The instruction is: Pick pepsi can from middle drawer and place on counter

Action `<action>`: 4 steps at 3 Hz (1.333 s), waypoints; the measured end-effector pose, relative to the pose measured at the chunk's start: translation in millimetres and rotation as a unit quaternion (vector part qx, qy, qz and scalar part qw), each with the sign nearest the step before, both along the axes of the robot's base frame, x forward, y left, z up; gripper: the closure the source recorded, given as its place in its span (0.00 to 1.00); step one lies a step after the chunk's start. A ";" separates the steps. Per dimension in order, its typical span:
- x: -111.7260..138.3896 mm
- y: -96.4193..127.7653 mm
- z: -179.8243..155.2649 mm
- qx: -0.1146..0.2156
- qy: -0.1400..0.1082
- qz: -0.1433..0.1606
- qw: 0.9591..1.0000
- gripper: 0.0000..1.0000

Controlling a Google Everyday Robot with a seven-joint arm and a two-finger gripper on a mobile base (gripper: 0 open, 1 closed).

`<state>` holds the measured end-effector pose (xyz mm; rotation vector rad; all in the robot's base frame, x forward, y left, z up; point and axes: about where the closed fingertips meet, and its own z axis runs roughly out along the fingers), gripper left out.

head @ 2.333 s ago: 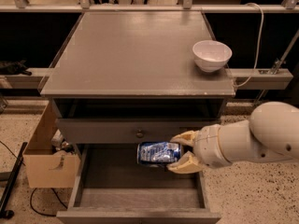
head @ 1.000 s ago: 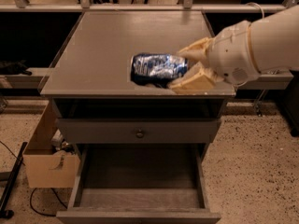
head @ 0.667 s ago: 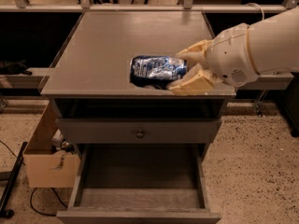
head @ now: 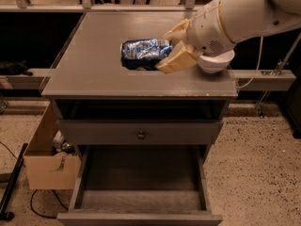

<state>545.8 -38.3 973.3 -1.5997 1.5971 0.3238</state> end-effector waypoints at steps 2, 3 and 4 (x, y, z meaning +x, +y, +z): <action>57.3 18.4 -18.1 -0.013 0.032 0.020 0.999 1.00; 72.3 19.8 -36.5 -0.010 0.050 0.014 0.999 1.00; 93.9 20.7 -54.6 -0.008 0.067 0.003 0.998 1.00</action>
Offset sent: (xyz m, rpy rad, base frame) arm 0.0861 0.0167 -0.0348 -0.0246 0.1180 0.0377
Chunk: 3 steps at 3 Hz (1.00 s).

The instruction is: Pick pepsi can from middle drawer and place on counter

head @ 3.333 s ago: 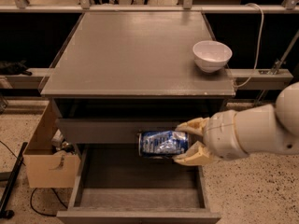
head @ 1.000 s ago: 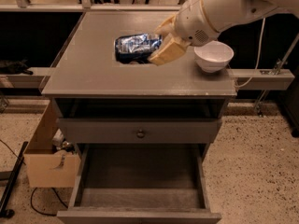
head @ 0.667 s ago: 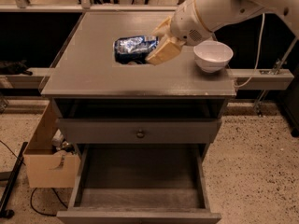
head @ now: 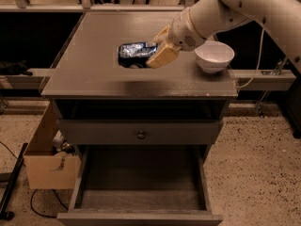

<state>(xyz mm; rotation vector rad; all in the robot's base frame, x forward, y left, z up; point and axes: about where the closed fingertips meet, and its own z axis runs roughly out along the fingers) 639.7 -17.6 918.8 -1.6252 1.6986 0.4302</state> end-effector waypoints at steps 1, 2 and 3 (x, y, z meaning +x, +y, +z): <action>23.8 3.3 -22.4 0.003 0.021 -0.010 1.000 1.00; 33.3 2.4 -45.7 0.007 0.040 -0.021 0.999 1.00; 32.2 -0.3 -62.9 0.007 0.052 -0.029 0.998 1.00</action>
Offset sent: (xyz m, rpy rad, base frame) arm 0.0439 -0.0040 -0.0732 0.0226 0.1269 -0.0754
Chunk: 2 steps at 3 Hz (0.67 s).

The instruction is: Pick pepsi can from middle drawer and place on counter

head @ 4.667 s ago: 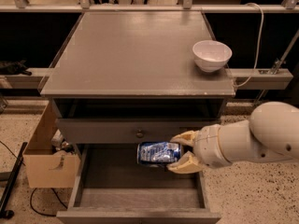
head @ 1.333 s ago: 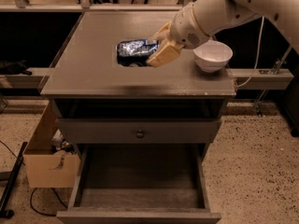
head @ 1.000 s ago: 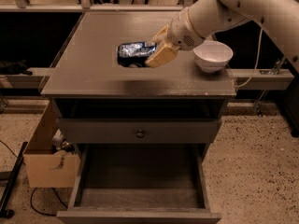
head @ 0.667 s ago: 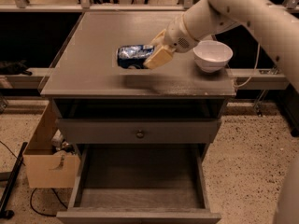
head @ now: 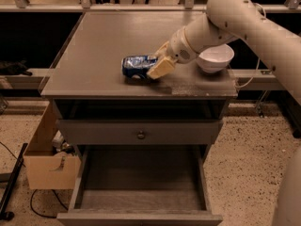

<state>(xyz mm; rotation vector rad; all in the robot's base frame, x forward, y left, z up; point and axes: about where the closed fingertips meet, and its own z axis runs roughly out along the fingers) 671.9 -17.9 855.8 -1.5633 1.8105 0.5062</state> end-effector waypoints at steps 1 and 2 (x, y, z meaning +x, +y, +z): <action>-0.4 0.5 -1.4 0.000 0.001 0.001 1.000 0.81; -0.5 0.5 -1.5 0.000 0.001 0.001 1.000 0.58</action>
Offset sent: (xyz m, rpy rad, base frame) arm -0.0004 0.0005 -0.0014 -0.0008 0.0024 0.0011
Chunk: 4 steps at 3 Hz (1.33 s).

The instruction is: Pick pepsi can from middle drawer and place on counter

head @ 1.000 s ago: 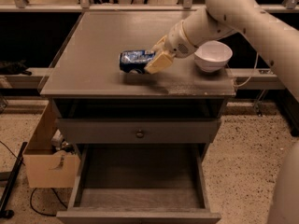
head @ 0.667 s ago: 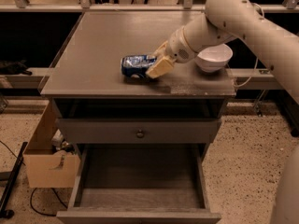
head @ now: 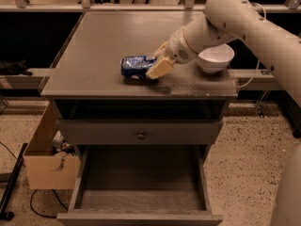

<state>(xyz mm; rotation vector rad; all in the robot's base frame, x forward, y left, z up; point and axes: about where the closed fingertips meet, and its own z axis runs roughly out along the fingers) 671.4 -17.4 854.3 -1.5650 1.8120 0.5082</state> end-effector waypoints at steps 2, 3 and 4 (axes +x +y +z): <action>0.0 0.1 -0.1 0.000 0.000 0.000 1.000 0.11; 0.0 0.1 -0.1 0.000 0.000 0.000 1.000 0.00; 0.0 0.1 -0.1 0.000 0.000 0.000 1.000 0.00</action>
Offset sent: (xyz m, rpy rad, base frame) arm 0.0000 0.0000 0.0000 0.0000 0.0000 0.0000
